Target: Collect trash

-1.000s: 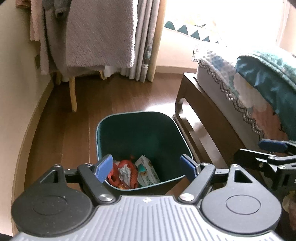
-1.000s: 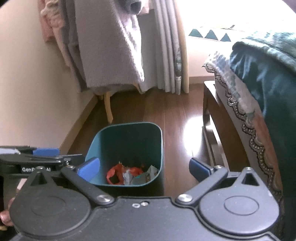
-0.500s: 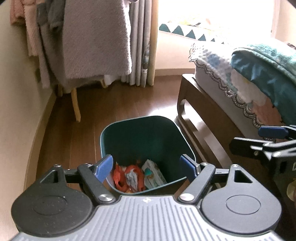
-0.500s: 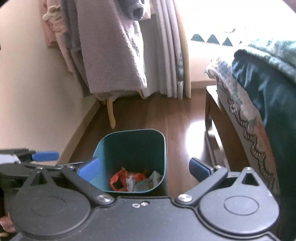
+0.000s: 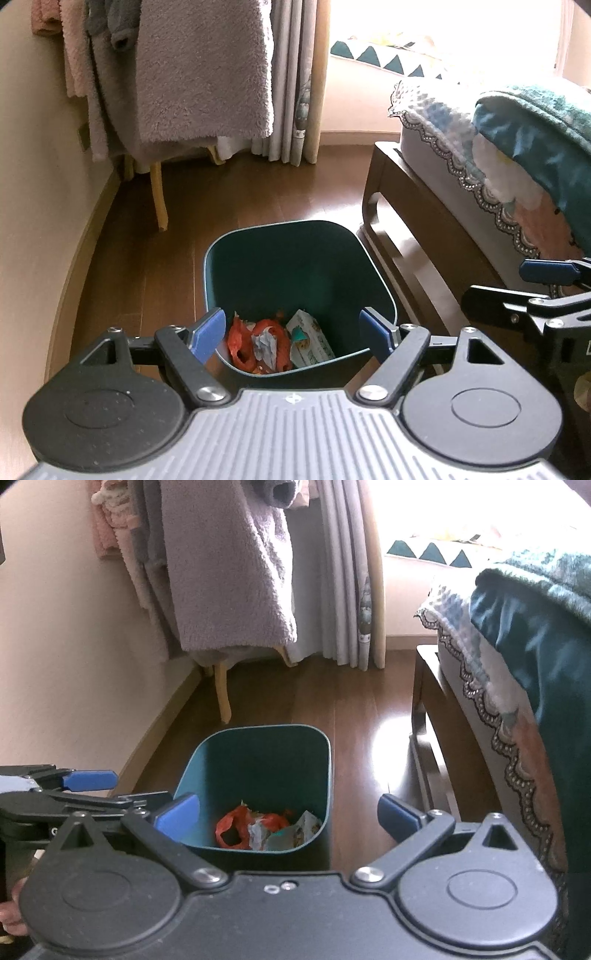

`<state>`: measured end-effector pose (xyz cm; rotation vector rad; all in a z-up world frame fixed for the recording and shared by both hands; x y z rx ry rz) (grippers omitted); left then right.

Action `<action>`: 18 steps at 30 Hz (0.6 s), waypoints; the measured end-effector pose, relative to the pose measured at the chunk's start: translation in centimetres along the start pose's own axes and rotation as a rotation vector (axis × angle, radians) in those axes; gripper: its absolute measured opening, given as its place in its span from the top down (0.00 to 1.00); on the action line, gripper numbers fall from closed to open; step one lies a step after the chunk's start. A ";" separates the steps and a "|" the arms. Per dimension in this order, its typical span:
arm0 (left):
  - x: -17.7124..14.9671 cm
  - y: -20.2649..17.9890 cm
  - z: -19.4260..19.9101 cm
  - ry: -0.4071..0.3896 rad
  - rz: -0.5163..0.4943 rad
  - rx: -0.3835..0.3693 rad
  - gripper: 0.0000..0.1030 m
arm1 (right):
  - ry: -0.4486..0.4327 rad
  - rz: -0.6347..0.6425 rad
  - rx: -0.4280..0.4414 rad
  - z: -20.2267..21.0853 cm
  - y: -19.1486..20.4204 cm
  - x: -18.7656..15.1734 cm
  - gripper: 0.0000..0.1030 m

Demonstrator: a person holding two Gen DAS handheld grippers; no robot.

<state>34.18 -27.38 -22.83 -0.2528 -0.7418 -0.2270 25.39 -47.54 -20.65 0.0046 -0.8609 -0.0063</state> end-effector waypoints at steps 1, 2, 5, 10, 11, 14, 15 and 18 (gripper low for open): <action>0.0 -0.1 0.0 0.000 -0.001 0.004 0.23 | -0.002 -0.001 0.002 0.0 0.0 0.0 0.00; 0.1 -0.1 0.0 -0.001 -0.002 0.006 0.23 | -0.002 0.000 0.003 0.0 0.0 0.0 0.00; 0.1 -0.3 0.1 -0.008 0.000 0.011 0.23 | -0.002 0.003 0.007 0.1 0.0 -0.1 0.00; 0.0 -0.5 0.0 -0.006 -0.004 0.019 0.23 | 0.003 0.000 0.012 0.0 -0.1 -0.1 0.00; 0.0 -0.5 0.0 -0.006 -0.004 0.020 0.23 | 0.002 0.003 0.013 0.0 -0.1 -0.1 0.00; 0.0 -0.6 0.2 -0.008 -0.005 0.024 0.23 | -0.005 0.015 0.009 0.1 0.0 0.1 0.00; 0.0 -0.6 0.2 -0.010 -0.006 0.026 0.23 | -0.008 0.020 0.008 0.1 0.0 0.1 0.00; 0.0 -0.5 0.2 -0.017 -0.004 0.035 0.23 | -0.009 0.032 0.010 0.1 0.3 0.1 0.00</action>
Point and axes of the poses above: each gripper's, at about its wrist camera, not at the fingertips, and z roughly against the way its jaws point, y to its left, x to its top, the point moved 9 cm from there along -z, roughly the way its jaws point, and after that the axes turned 15 degrees about z, right-handed, at the moved point
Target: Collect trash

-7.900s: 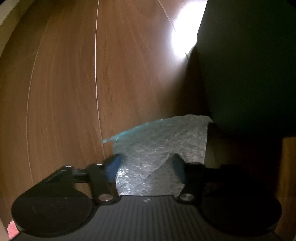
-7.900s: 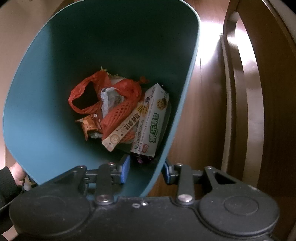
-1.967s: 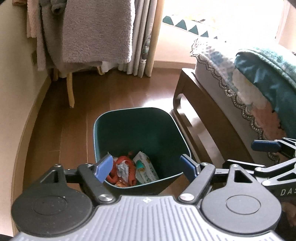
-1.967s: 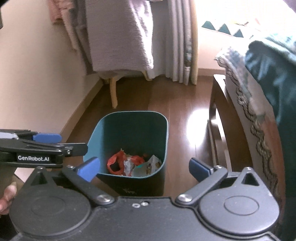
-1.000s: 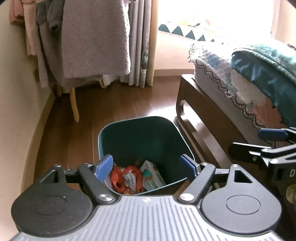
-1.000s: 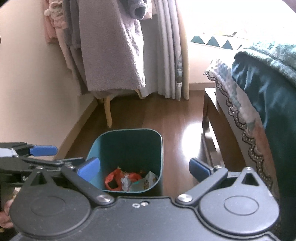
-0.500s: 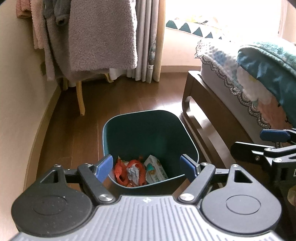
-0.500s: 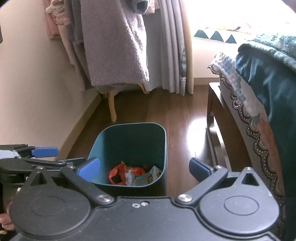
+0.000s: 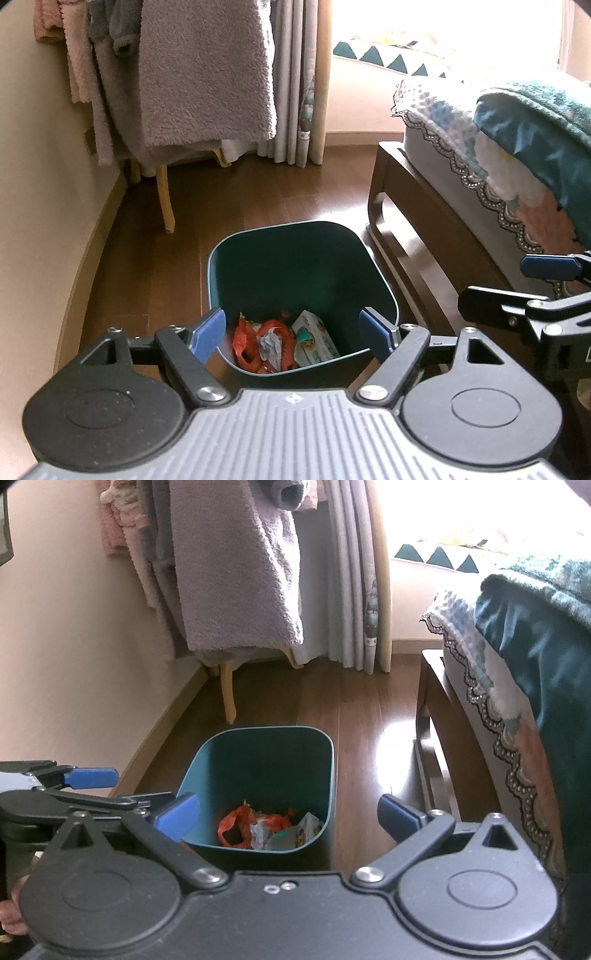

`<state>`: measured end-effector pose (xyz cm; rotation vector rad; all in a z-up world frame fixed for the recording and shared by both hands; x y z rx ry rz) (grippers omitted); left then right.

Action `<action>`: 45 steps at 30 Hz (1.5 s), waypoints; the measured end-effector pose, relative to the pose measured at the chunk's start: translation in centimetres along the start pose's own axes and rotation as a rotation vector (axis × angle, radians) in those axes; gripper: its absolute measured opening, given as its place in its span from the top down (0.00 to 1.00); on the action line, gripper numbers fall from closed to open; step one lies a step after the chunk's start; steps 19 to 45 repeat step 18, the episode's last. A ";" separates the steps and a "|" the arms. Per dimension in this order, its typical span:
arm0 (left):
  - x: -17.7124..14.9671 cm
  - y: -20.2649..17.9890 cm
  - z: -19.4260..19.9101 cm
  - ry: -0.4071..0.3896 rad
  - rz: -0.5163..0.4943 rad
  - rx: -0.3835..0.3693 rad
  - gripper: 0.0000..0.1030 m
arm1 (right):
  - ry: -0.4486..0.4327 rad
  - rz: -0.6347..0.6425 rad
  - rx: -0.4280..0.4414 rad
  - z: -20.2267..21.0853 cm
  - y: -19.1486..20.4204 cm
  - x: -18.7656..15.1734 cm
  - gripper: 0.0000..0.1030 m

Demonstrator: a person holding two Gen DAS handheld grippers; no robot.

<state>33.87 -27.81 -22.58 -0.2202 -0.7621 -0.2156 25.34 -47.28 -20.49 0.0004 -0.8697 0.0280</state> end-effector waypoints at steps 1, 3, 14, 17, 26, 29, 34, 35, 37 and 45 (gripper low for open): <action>0.0 0.0 0.0 0.000 0.002 0.001 0.23 | 0.002 0.002 0.001 0.0 0.0 -0.1 0.00; -0.1 0.0 0.0 0.004 0.010 -0.002 0.23 | 0.004 0.000 0.000 0.0 0.0 -0.1 0.00; -0.1 0.3 -0.1 -0.005 -0.001 0.010 0.23 | 0.016 -0.003 0.002 -0.2 -0.1 0.0 0.00; -0.2 0.3 -0.2 -0.005 0.001 0.013 0.23 | 0.023 -0.007 0.002 -0.4 -0.2 -0.2 0.00; -0.2 0.3 -0.2 0.001 0.005 0.010 0.23 | 0.025 -0.009 0.002 -0.5 -0.2 -0.2 0.00; -0.2 0.3 -0.2 0.001 0.005 0.010 0.23 | 0.025 -0.009 0.002 -0.5 -0.2 -0.2 0.00; -0.2 0.3 -0.2 0.001 0.005 0.010 0.23 | 0.025 -0.009 0.002 -0.5 -0.2 -0.2 0.00; -0.2 0.3 -0.2 0.001 0.005 0.010 0.23 | 0.025 -0.009 0.002 -0.5 -0.2 -0.2 0.00; -0.2 0.3 -0.2 0.001 0.005 0.010 0.23 | 0.025 -0.009 0.002 -0.5 -0.2 -0.2 0.00; -0.2 0.3 -0.2 0.001 0.005 0.010 0.23 | 0.025 -0.009 0.002 -0.5 -0.2 -0.2 0.00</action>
Point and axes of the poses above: each gripper's, at about its wrist camera, not at the fingertips, and z roughly against the way its jaws point, y to its left, x to its top, the point moved 9 cm from there along -z, roughly the way its jaws point, and after that the axes turned 15 degrees about z, right-handed, at the moved point
